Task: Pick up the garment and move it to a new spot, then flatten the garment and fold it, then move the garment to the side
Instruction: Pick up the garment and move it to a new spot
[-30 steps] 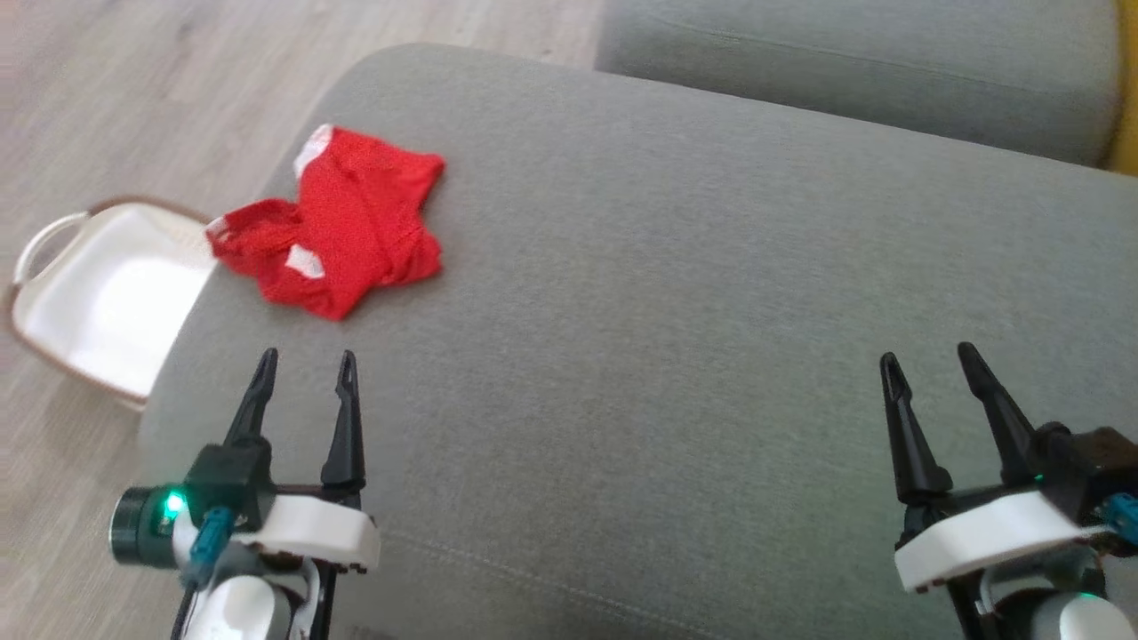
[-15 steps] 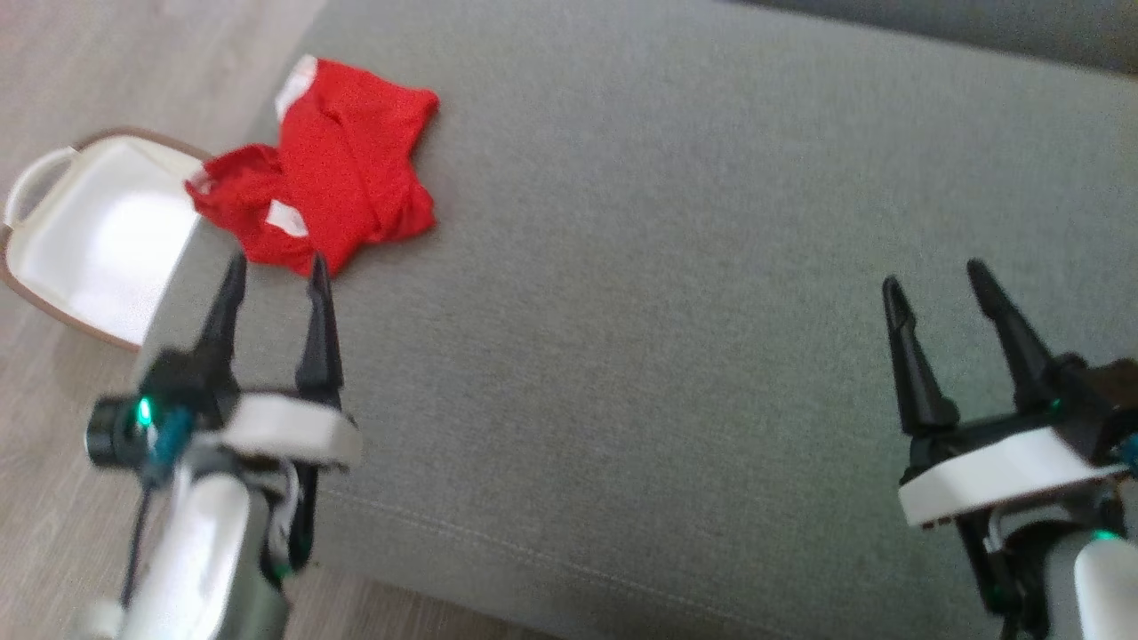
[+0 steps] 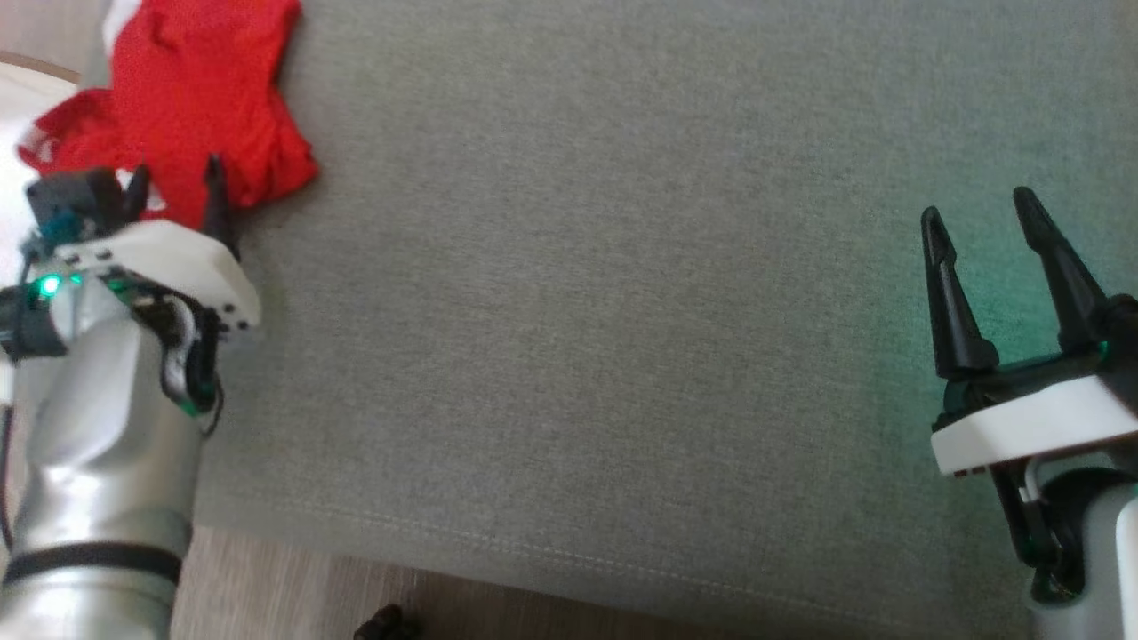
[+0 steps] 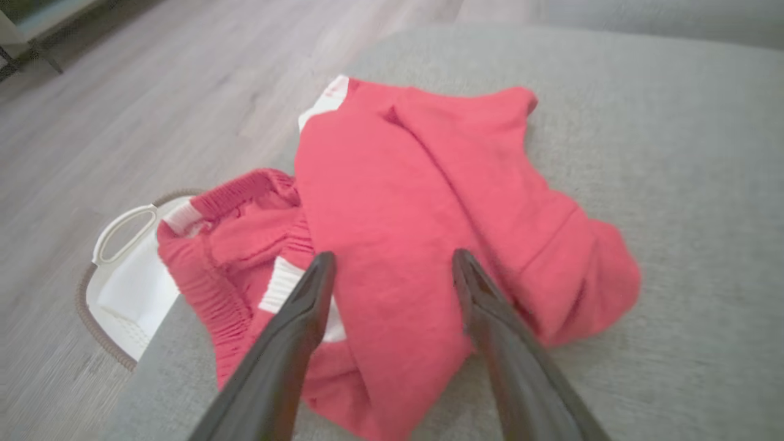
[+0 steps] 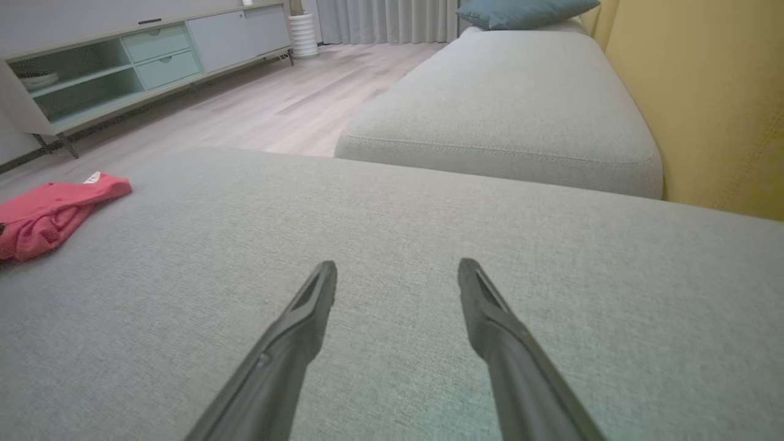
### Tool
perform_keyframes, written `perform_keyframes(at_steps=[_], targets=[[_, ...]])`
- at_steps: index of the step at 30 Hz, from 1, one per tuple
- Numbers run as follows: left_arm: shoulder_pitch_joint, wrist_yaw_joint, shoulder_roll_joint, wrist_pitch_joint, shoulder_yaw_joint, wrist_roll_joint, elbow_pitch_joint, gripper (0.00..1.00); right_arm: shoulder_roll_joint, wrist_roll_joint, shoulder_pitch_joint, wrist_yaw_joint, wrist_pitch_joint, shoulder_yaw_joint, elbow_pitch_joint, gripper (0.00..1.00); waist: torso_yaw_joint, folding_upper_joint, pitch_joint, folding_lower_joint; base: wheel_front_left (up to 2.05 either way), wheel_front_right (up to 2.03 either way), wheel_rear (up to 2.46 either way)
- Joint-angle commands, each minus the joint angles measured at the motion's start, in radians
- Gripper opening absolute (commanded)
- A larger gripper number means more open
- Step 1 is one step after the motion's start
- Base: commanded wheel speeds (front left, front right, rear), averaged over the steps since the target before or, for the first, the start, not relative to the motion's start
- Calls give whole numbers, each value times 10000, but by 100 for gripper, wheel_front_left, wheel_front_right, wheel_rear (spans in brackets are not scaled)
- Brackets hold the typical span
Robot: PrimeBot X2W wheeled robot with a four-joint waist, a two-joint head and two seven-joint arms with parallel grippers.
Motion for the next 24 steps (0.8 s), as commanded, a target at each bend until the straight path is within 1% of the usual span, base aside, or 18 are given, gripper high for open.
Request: perform_keyframes(at_steps=[1, 7, 8, 9, 11, 12, 14, 19, 24], targets=[[-574, -28, 632, 394, 404, -103, 423, 100, -148, 14, -191, -9, -26, 232, -406, 100, -230, 0, 281, -1, 0, 0, 0], [-1475, -431, 901, 1752, 456, -450, 2161, 100, -151, 76, -301, -9, -118, 206, -283, 100, -338, 0, 273, -1, 0, 0, 0], [-1572, -518, 923, 1826, 458, -497, 2329, 58, -141, 88, -313, -9, -143, 201, -252, 100, -355, 0, 237, -1, 0, 0, 0], [-1634, -568, 940, 1855, 443, -513, 2474, 0, -124, 111, -332, -9, -199, 195, -222, 100, -379, 0, 178, -1, 0, 0, 0], [-1670, -591, 965, 1829, 420, -506, 2590, 0, -116, 146, -363, -9, -308, 209, -209, 100, -403, 0, 111, -1, 0, 0, 0], [-1696, -566, 1019, 1655, 405, -473, 2646, 0, -115, 186, -394, -9, -429, 231, -179, 100, -437, 0, 29, -1, 0, 0, 0], [-1673, -404, 1097, 1086, 433, -426, 2685, 0, -119, 237, -436, -9, -666, 274, -71, 100, -521, 0, -177, -1, 0, 0, 0], [-1285, -297, 1166, -69, 493, -444, 2742, 0, 12, 388, -442, -9, -1117, 411, 304, 100, -816, 0, -904, -1, 0, 0, 0], [-709, -174, 1170, -775, 425, -366, 2330, 0, 220, 494, -170, -9, -1373, 448, 658, 100, -1083, 0, -1740, -1, 0, 0, 0]])
